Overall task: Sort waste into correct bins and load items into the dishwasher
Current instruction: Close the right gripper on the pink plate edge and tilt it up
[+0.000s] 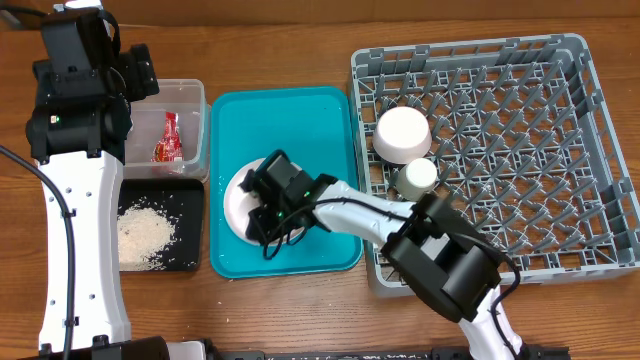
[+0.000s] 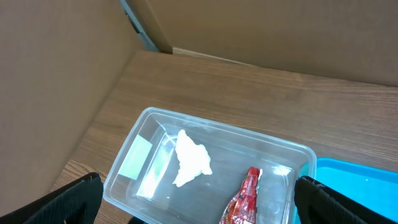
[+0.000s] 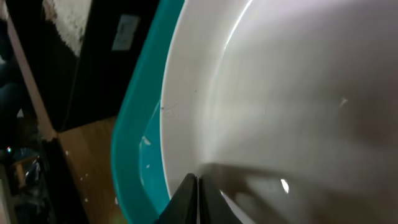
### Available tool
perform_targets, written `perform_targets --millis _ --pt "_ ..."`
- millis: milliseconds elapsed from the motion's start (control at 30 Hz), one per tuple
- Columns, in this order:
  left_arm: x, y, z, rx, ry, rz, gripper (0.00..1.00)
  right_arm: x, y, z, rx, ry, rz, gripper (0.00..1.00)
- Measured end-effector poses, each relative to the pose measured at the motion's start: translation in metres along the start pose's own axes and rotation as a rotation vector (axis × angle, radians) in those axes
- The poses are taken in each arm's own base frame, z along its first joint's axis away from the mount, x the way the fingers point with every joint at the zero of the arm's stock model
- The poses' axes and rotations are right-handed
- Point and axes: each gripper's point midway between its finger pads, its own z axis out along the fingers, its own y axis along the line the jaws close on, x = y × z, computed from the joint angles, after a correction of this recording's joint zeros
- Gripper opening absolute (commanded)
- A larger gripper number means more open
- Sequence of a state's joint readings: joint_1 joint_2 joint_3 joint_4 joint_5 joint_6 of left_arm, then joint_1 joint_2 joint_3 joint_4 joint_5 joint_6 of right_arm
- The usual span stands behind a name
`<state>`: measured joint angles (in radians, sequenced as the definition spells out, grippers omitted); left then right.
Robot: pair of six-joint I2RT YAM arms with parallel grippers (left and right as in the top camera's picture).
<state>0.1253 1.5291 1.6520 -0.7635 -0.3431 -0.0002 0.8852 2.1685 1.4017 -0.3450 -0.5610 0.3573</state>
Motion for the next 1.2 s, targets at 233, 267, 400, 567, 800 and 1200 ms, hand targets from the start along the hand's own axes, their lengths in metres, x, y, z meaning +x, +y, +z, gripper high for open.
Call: perform_targets --millis 233,267,400,567,800,1200 --pt "0.000 0.000 0.000 0.000 0.000 0.000 1.00 0.003 0.004 -0.004 -0.002 0.020 -0.019 0.25" --pt "0.000 0.000 0.000 0.000 0.000 0.000 1.00 0.001 0.004 -0.009 0.009 0.016 -0.023 0.25" --pt "0.000 0.000 0.000 0.000 0.000 0.000 1.00 -0.023 0.002 -0.045 0.128 -0.070 -0.053 0.33" --pt "0.000 0.000 0.000 0.000 0.000 0.000 1.00 -0.053 -0.006 -0.106 0.366 -0.227 -0.086 0.38" --pt "0.000 0.000 0.000 0.000 0.000 0.000 1.00 -0.043 -0.048 -0.133 0.634 -0.222 -0.052 0.38" --pt "0.000 0.000 0.000 0.000 0.000 0.000 1.00 -0.038 -0.086 -0.118 0.736 -0.165 -0.058 0.37"
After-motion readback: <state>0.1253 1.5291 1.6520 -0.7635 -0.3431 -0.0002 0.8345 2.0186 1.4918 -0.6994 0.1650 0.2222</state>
